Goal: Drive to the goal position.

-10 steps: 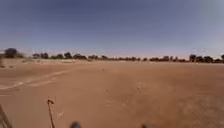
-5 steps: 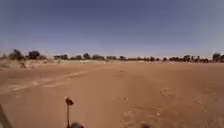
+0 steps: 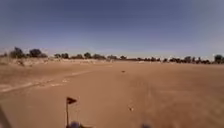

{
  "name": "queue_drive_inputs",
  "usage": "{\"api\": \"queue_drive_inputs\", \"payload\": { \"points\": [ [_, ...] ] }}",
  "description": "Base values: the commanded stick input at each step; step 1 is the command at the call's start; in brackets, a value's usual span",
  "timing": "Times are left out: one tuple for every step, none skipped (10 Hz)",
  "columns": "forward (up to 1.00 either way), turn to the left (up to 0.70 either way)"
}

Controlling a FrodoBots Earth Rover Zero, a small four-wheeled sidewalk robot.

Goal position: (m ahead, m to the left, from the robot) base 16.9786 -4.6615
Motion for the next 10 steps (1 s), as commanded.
{"api": "queue_drive_inputs", "payload": {
  "points": [
    [0.70, 0.00],
    [0.70, 0.00],
    [0.70, 0.00],
    [0.70, 0.00],
    [0.70, 0.00],
    [0.70, 0.00],
    [0.70, 0.00],
    [0.70, 0.00],
    [0.70, 0.00],
    [0.70, 0.00]
  ]
}}
